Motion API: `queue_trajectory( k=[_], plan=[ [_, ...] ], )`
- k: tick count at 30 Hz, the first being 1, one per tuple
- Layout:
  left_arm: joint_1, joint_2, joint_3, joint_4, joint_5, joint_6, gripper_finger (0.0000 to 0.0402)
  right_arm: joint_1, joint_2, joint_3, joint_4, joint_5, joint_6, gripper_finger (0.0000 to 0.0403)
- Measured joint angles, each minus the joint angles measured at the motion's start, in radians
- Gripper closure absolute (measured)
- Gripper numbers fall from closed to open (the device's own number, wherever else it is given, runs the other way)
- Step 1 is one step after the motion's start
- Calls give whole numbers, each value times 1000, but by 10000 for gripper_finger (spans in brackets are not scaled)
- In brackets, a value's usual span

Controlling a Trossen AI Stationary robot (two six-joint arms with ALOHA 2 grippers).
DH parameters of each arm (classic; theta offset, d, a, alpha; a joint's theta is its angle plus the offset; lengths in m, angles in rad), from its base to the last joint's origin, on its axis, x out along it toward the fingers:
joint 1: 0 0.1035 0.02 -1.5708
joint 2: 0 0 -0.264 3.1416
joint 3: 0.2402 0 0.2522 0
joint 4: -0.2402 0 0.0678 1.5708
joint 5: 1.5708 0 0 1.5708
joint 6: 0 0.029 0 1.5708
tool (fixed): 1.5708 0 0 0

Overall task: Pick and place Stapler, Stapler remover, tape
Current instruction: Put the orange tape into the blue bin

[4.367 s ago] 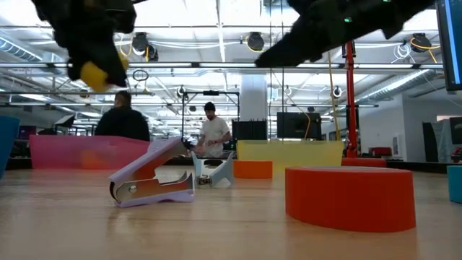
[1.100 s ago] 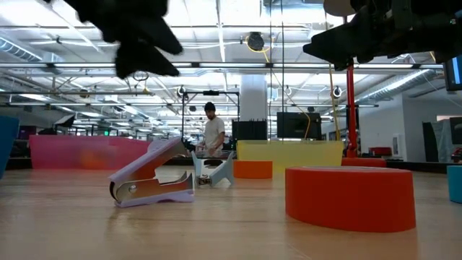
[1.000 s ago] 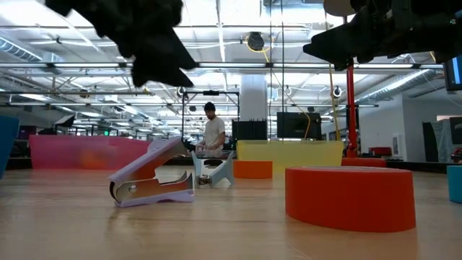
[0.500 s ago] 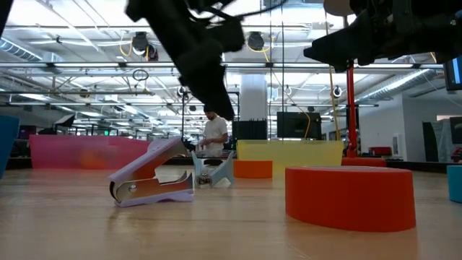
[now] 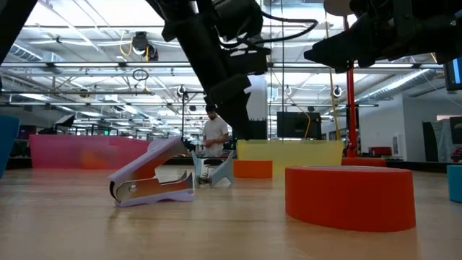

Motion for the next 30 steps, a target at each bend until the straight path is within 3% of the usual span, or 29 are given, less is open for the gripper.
queue_trajectory(
  k=[4,9,25,30],
  plan=[
    [32,0,0,1,4,-32,204,0,0,0,0,0,0,248],
    [54,17,1,14,85,-95,204,0,0,0,1,1,0,248],
    [68,122,3,5,120,-243,205,0,0,0,-11,1,1,248],
    [69,122,2,-4,120,-285,266,0,0,0,-11,1,3,248]
  ],
)
